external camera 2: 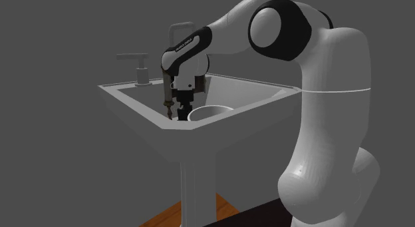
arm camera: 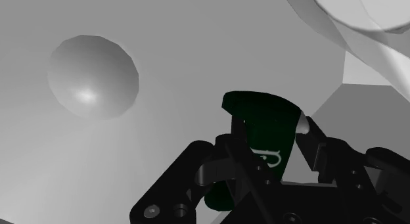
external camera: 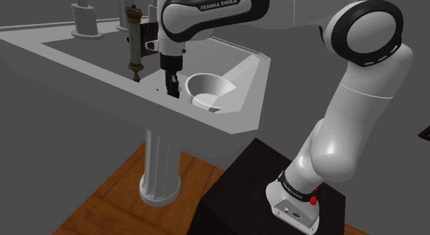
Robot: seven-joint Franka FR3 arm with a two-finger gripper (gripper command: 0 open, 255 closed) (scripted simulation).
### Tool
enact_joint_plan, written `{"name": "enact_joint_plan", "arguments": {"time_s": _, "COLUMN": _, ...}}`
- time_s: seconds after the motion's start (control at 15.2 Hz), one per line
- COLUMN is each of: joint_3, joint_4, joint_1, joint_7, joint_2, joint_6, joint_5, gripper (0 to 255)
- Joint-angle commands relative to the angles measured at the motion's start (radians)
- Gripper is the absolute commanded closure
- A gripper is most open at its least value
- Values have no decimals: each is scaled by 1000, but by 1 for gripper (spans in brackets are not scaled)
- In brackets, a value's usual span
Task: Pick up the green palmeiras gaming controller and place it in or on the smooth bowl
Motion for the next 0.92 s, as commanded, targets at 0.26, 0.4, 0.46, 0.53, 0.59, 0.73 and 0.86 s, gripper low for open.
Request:
{"name": "enact_joint_plan", "arguments": {"time_s": 0.26, "joint_3": 0, "joint_4": 36, "joint_1": -1, "joint_7": 3, "joint_2": -14, "joint_6": -50, "joint_5": 1, "gripper": 255}}
{"name": "enact_joint_plan", "arguments": {"time_s": 0.4, "joint_3": 0, "joint_4": 56, "joint_1": -1, "joint_7": 5, "joint_2": -20, "joint_6": -75, "joint_5": 1, "gripper": 255}}
{"name": "enact_joint_plan", "arguments": {"time_s": 0.46, "joint_3": 0, "joint_4": 66, "joint_1": -1, "joint_7": 6, "joint_2": -23, "joint_6": -88, "joint_5": 1, "gripper": 255}}
{"name": "enact_joint_plan", "arguments": {"time_s": 0.53, "joint_3": 0, "joint_4": 76, "joint_1": -1, "joint_7": 7, "joint_2": -25, "joint_6": -100, "joint_5": 1, "gripper": 255}}
{"name": "enact_joint_plan", "arguments": {"time_s": 0.59, "joint_3": 0, "joint_4": 87, "joint_1": -2, "joint_7": 8, "joint_2": -27, "joint_6": -113, "joint_5": 1, "gripper": 255}}
{"name": "enact_joint_plan", "arguments": {"time_s": 0.73, "joint_3": 0, "joint_4": 109, "joint_1": -2, "joint_7": 10, "joint_2": -31, "joint_6": -139, "joint_5": 2, "gripper": 255}}
{"name": "enact_joint_plan", "arguments": {"time_s": 0.86, "joint_3": 0, "joint_4": 132, "joint_1": -2, "joint_7": 12, "joint_2": -34, "joint_6": -165, "joint_5": 2, "gripper": 255}}
